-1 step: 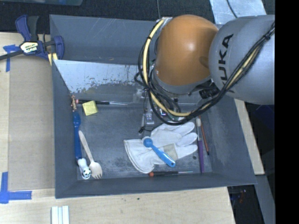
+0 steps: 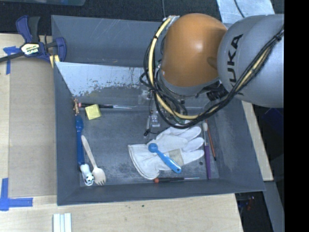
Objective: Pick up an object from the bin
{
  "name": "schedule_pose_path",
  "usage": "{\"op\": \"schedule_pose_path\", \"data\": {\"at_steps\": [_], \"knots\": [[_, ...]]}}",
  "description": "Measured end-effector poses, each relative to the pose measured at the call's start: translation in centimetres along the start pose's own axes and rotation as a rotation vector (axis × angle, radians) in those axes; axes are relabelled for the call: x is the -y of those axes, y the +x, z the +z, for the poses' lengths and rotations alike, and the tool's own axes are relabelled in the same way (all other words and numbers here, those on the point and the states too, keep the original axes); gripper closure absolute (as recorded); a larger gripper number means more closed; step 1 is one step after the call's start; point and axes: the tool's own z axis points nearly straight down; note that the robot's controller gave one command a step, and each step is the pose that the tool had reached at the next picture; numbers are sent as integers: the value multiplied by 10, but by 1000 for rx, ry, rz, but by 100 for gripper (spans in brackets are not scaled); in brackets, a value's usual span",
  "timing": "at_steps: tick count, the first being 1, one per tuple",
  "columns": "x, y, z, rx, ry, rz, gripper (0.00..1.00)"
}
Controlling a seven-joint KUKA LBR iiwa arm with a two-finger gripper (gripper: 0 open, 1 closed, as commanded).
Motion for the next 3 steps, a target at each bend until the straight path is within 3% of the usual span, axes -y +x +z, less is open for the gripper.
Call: {"op": "schedule_pose_path", "data": {"at_steps": [1, 2, 3], "knots": [[61, 40, 131, 4, -1, 132, 0], [72, 10, 85, 11, -1, -177, 0], [42, 67, 139, -9, 1, 204, 0]]}}
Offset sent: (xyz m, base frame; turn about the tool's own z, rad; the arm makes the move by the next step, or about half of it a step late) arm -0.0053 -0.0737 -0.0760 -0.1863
